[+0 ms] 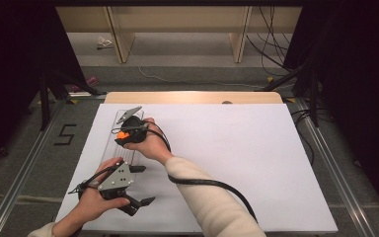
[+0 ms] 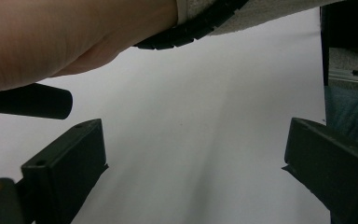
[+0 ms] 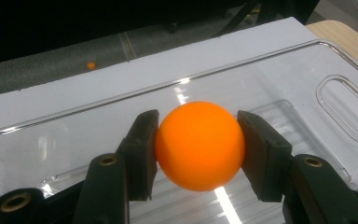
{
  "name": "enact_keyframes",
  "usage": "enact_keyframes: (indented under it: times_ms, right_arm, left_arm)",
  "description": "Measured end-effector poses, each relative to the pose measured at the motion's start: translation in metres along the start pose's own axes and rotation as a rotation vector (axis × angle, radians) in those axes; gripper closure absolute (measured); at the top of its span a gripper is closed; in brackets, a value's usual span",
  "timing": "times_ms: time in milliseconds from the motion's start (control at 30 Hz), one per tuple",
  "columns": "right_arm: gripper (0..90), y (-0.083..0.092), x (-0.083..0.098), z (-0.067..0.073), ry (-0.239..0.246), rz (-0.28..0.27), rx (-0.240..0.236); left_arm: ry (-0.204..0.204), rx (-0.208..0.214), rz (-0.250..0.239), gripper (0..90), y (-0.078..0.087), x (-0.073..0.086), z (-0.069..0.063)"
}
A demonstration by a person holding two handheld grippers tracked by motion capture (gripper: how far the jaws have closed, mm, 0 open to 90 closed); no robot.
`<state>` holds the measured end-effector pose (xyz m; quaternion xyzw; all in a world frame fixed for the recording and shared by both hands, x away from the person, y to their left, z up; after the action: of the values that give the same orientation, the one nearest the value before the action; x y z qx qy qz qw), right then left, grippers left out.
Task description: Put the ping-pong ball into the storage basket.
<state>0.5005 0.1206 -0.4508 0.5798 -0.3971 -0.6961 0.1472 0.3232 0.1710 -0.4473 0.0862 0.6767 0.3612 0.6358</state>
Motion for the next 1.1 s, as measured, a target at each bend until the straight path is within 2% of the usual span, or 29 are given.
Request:
enact_keyframes:
  times_ms: [1100]
  right_arm:
    - [51.1, -0.0104, 0.0035, 0.0005, -0.007, 0.073, -0.021]
  left_arm:
    - [-0.002, 0.004, 0.001, 5.0, -0.0006, -0.0001, -0.0004]
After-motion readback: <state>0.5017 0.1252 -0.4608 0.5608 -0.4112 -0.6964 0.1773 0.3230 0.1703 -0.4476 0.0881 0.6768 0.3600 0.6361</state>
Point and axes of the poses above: each handheld gripper's, and its own axes: y roughly backward along the jaws, x roughly out of its underside, z roughly to its left, the point moved 2 cm from there along -y, roughly forward along the jaws, and after that the axes turned 6 degrees about z, right-handed, at the moved point
